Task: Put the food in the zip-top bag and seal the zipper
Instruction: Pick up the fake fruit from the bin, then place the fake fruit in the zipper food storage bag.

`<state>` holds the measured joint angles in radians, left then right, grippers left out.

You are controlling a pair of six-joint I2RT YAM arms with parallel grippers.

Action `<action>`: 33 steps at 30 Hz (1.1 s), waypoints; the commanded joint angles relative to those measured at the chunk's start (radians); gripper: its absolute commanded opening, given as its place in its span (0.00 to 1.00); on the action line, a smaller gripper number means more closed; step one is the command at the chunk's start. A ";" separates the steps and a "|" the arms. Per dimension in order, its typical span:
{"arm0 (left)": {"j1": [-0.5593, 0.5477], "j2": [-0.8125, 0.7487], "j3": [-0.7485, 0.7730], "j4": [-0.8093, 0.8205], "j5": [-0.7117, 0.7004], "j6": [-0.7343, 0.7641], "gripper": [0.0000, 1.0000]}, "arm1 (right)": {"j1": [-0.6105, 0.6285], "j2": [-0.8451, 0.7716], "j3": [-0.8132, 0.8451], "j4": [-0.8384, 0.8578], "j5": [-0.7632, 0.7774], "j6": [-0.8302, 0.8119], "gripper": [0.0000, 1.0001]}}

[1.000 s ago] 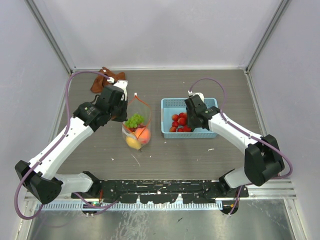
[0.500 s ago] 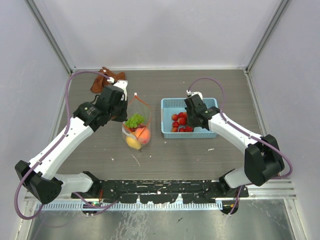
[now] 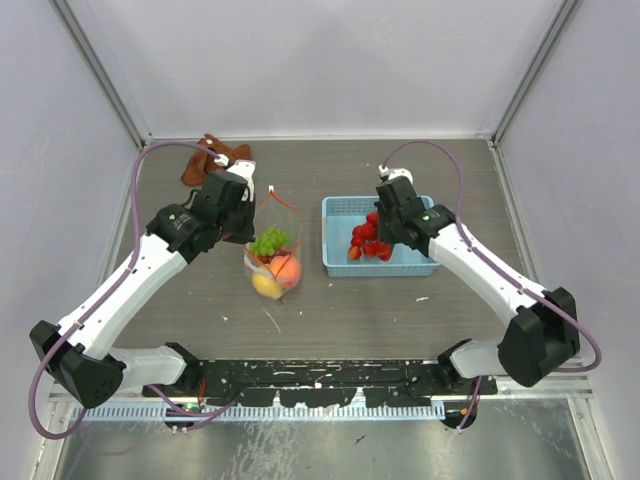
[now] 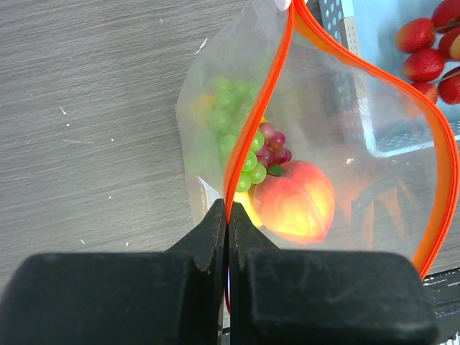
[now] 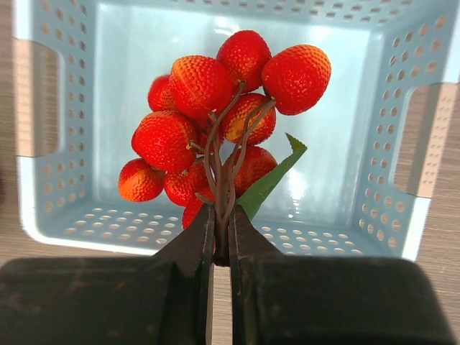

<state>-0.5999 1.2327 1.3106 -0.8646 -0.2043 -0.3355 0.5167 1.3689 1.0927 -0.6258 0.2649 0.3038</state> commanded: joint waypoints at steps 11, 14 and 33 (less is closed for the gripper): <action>0.007 -0.029 0.029 0.035 0.017 -0.008 0.00 | 0.123 -0.154 0.328 -0.114 0.025 0.004 0.01; 0.006 -0.029 0.029 0.036 0.016 -0.007 0.00 | 0.189 -0.148 0.409 -0.129 0.044 0.007 0.01; 0.007 -0.027 0.028 0.035 0.016 -0.010 0.00 | 0.487 0.006 0.670 -0.129 0.007 0.018 0.01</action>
<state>-0.5999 1.2327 1.3102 -0.8646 -0.1947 -0.3359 0.9859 1.3418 1.6997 -0.8013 0.3191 0.3096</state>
